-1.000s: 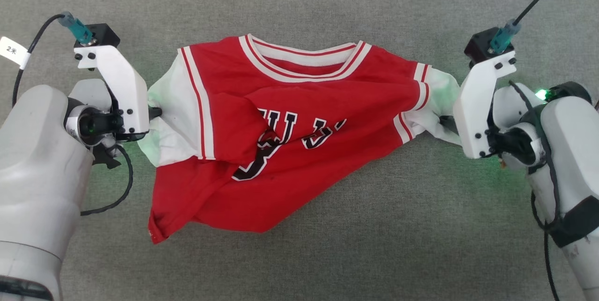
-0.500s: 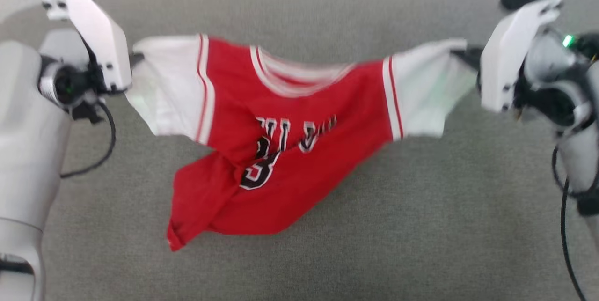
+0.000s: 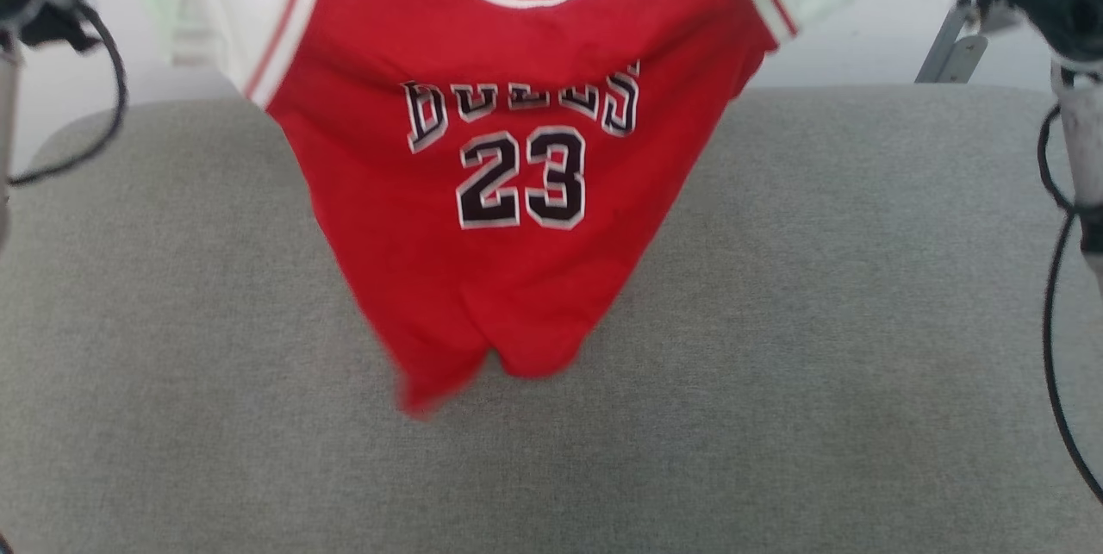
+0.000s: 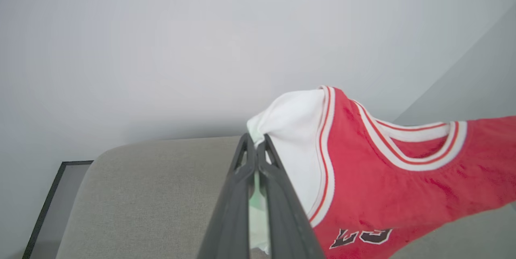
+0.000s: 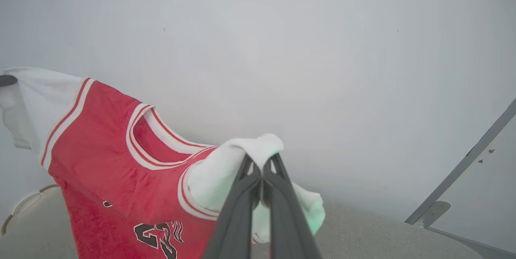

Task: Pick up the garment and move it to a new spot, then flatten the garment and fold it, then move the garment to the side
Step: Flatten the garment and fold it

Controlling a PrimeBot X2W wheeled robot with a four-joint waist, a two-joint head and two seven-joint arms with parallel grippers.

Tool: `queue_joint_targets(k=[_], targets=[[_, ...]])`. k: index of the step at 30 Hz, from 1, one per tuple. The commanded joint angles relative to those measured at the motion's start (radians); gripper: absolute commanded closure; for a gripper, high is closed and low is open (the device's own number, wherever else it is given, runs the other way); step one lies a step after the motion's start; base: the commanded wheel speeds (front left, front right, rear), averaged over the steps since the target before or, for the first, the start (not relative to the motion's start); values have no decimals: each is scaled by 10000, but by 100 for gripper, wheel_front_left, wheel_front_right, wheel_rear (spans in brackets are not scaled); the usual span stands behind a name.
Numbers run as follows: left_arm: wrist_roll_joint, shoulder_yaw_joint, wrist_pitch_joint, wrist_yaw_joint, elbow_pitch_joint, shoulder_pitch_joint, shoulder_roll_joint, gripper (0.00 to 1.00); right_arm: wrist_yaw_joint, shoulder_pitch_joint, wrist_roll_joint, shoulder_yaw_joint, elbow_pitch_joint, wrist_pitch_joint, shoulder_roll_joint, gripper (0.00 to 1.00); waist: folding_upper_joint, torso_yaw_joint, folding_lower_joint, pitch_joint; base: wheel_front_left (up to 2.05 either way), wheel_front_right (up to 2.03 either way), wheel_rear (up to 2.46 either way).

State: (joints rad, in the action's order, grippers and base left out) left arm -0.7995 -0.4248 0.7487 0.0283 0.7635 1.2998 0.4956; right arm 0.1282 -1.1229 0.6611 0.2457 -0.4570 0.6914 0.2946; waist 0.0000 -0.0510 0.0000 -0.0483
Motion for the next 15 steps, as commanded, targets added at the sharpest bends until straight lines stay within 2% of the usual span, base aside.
queue_joint_targets(k=[1,10,15], targets=[[37,28,44,-49,-67,164,64,100,45,-214,-44,-6,-68,-82,-38,100,0,46,0,78,0,0,0],[151,17,185,-311,-614,777,212,100,34,-1398,-280,71,-930,-446,-408,100,0,85,0,-20,0,0,0],[317,-29,-394,-41,-794,887,204,100,23,-2004,-781,233,-1598,-1166,-510,100,0,79,0,-556,0,0,0]])
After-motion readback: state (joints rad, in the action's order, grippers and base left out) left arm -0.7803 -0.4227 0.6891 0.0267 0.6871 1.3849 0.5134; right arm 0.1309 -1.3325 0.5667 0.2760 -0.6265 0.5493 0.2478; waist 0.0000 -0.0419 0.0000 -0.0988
